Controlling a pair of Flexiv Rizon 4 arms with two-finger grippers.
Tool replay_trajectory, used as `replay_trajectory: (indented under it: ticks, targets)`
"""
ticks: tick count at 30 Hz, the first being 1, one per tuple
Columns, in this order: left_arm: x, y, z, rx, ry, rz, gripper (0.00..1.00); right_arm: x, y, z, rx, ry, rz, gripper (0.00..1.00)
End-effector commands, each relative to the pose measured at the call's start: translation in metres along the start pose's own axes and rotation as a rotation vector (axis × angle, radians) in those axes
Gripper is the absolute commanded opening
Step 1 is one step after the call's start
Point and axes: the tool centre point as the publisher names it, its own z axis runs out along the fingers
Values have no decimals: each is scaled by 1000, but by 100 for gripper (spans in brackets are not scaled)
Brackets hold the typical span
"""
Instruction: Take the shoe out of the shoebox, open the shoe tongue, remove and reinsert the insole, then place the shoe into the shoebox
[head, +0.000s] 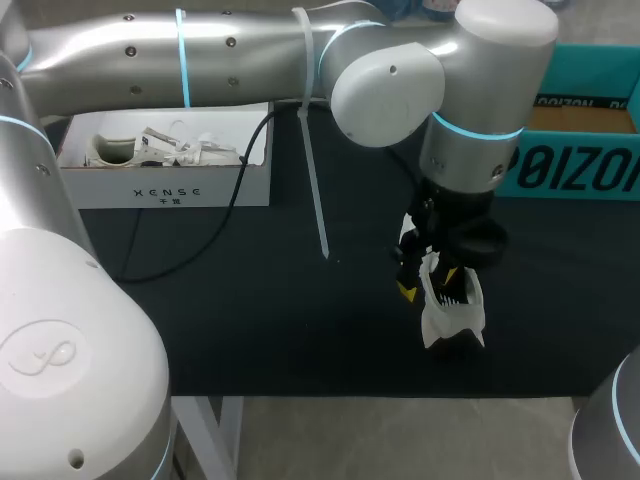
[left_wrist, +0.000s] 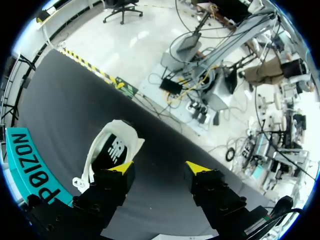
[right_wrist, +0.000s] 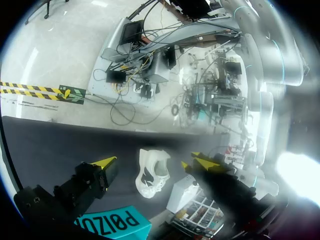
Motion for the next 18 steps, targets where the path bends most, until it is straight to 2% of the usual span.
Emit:
replay_trajectory:
  ticks: [1, 7, 8, 10, 15, 17, 18]
  targets:
    - [0, -1, 0, -2, 0, 0, 100, -2, 8, 1, 363, 6, -1, 100]
    - [0, -1, 0, -2, 0, 0, 100, -2, 8, 1, 363, 6, -1, 100]
    - [2, 0, 0, 41, -15, -49, 100, -2, 8, 1, 363, 6, -1, 100]
    - [8, -2, -1, 37, -50, -284, 100, -2, 8, 1, 363, 6, -1, 100]
    - [40, -26, 5, 62, -100, -753, 100, -2, 8, 1, 363, 6, -1, 100]
    - [54, -34, 12, 82, -96, -891, 100, -2, 8, 1, 363, 6, -1, 100]
    - [61, -35, 18, 85, -65, -1065, 100, -2, 8, 1, 363, 6, -1, 100]
